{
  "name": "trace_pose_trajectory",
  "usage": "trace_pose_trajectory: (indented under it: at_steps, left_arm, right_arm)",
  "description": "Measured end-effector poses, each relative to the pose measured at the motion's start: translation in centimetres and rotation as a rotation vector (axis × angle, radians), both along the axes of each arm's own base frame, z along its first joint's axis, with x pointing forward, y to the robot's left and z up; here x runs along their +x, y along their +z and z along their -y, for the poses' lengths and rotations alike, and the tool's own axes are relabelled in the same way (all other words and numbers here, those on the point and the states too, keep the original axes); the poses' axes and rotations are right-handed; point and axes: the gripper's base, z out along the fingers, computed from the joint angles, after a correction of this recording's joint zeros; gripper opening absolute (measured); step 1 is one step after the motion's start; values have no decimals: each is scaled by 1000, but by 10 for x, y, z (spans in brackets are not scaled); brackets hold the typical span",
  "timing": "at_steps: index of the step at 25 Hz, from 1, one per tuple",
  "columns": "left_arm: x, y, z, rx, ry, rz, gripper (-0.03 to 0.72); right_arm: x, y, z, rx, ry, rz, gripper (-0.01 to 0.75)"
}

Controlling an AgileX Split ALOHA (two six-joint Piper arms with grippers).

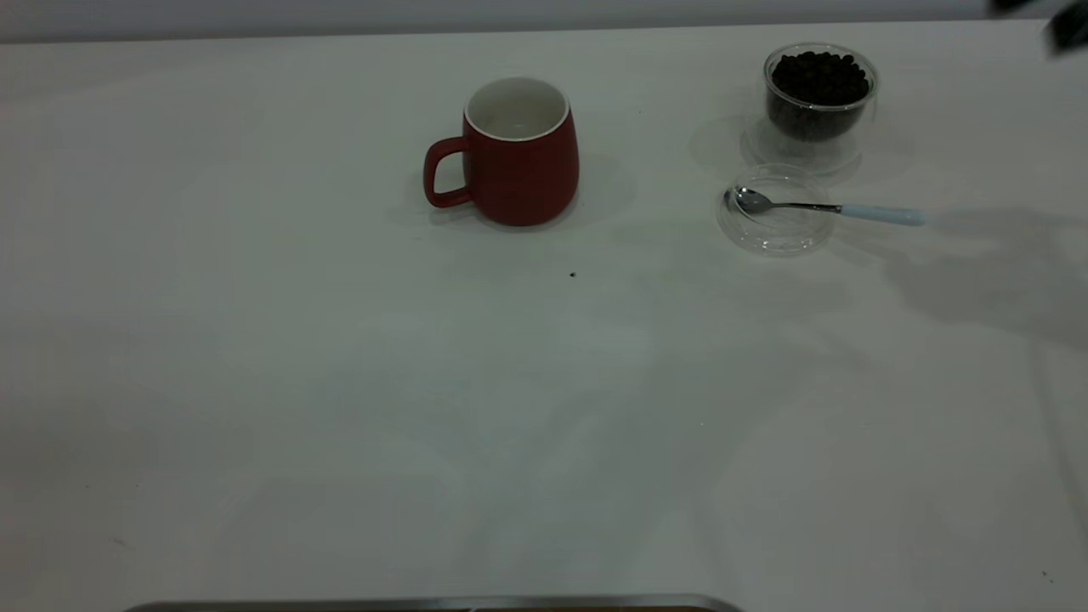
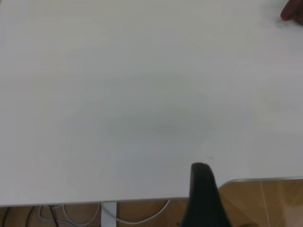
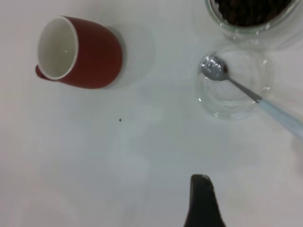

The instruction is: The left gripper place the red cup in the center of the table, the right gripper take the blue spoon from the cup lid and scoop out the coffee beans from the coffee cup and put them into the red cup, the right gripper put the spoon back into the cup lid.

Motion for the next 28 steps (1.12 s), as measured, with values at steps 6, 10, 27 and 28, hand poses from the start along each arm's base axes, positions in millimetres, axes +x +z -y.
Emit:
trace_pose_trajectory:
  at_steps: [6,10,27,28]
  left_arm:
    - [0,0,0,-1,1,0,587]
    - [0,0,0,-1,1,0,587]
    - [0,0,0,-1,1,0,587]
    - [0,0,0,-1,1,0,587]
  right_arm:
    - [-77,112,-29,-140,98,142,563]
    - [-141,151,-35,-253,140,158,563]
    - [-294,69,-5,-468,-160,166,563]
    - [-298,70,-6,-449,-169,185,563]
